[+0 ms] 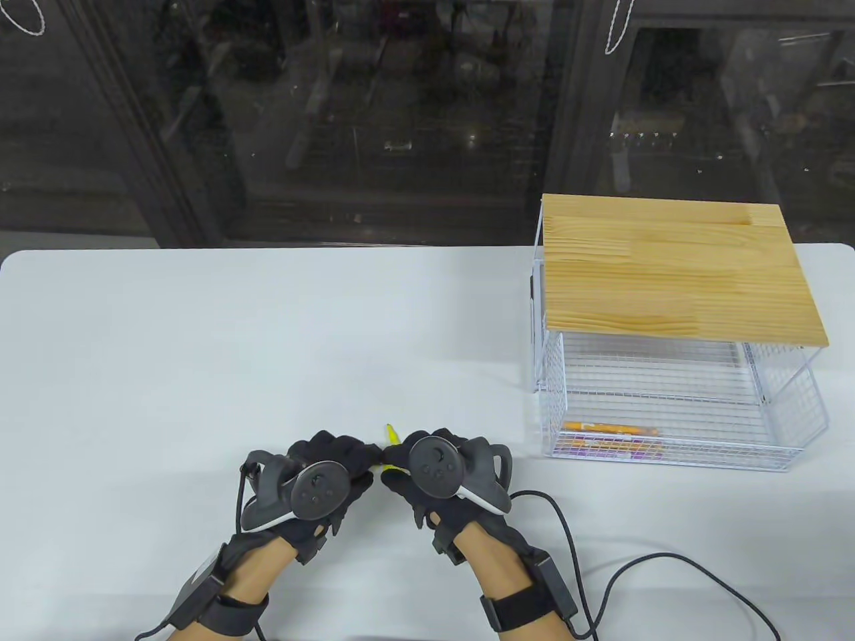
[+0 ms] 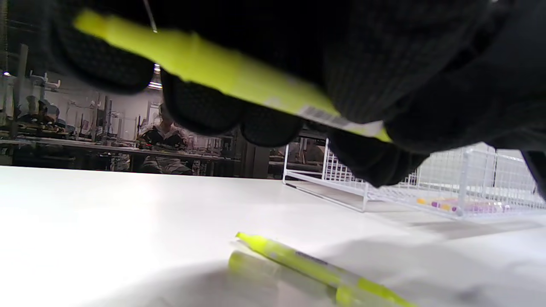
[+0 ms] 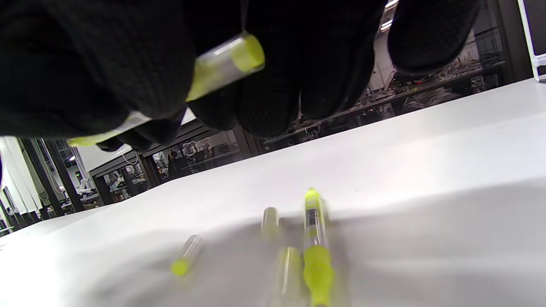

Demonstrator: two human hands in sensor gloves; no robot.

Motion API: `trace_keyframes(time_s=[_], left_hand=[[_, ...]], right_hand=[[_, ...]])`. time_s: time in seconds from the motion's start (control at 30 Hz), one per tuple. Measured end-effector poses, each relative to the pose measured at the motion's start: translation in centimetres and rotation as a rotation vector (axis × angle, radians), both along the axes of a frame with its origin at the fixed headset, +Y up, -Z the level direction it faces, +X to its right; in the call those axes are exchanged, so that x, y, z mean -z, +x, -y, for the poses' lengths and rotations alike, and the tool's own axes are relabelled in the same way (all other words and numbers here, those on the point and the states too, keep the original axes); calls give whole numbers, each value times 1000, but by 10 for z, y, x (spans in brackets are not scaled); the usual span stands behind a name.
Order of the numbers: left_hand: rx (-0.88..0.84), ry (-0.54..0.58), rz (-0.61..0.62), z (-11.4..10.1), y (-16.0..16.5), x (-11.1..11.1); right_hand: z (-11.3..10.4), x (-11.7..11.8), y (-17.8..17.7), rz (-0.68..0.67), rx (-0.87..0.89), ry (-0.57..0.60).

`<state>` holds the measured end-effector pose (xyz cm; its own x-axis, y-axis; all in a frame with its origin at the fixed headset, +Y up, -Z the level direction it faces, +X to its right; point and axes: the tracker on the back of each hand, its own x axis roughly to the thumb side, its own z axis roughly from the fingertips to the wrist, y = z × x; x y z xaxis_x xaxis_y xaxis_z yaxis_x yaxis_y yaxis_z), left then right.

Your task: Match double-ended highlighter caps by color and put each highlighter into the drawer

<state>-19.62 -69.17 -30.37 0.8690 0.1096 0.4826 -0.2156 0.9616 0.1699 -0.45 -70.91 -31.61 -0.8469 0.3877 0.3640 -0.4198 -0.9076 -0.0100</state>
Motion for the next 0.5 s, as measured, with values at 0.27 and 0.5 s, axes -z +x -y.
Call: trace_keyframes(time_s=[0.27, 0.5], left_hand=[[-137, 59, -109, -21, -35, 4], [-103, -56, -164, -15, -55, 20]], right_hand=[[-3, 6, 19, 105, -64, 39], [-5, 11, 37, 222, -47, 36]])
